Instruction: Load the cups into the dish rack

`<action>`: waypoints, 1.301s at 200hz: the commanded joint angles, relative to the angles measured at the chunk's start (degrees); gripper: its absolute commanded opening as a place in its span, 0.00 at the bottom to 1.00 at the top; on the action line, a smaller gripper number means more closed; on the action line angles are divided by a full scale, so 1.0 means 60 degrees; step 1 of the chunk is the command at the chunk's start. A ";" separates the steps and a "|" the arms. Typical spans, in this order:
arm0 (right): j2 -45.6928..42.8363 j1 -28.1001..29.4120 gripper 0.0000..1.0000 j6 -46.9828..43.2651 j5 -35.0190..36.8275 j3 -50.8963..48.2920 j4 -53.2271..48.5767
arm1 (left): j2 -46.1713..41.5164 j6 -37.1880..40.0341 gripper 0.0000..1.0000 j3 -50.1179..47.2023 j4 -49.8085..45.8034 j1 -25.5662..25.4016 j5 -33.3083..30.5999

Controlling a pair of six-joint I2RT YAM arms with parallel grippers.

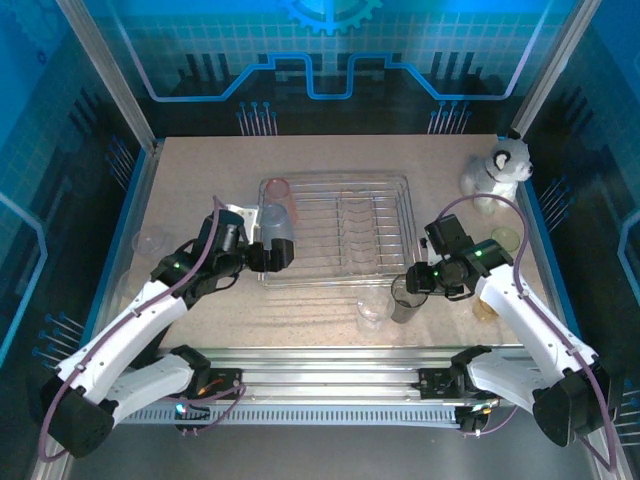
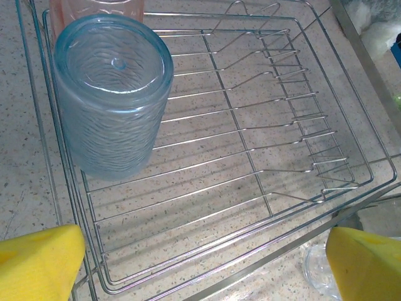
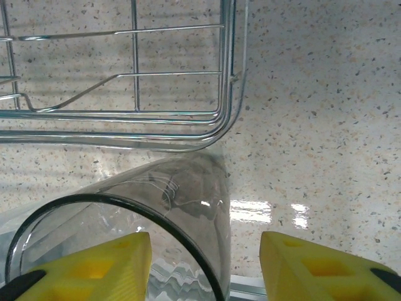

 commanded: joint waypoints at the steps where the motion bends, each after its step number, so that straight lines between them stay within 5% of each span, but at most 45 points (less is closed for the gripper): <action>1: -0.0002 0.0107 0.49 0.0196 0.0326 -0.0135 -0.0139 | -0.0189 0.0029 0.99 -0.0208 0.0109 -0.0048 0.0065; 127: 0.0497 0.0140 0.36 0.0185 0.0632 -0.0137 -0.0151 | -0.0674 0.0217 0.99 -0.0501 0.0321 -0.0056 0.0224; 223: 0.0243 0.0145 0.00 -0.0029 0.1632 0.0913 -0.1366 | -0.0919 0.0194 0.99 -0.0546 0.0365 -0.0085 0.0304; 260: -0.0233 0.0078 0.00 -0.0203 0.2361 0.1788 -0.2296 | -0.1118 0.0134 0.99 -0.0539 0.0490 -0.0074 0.0690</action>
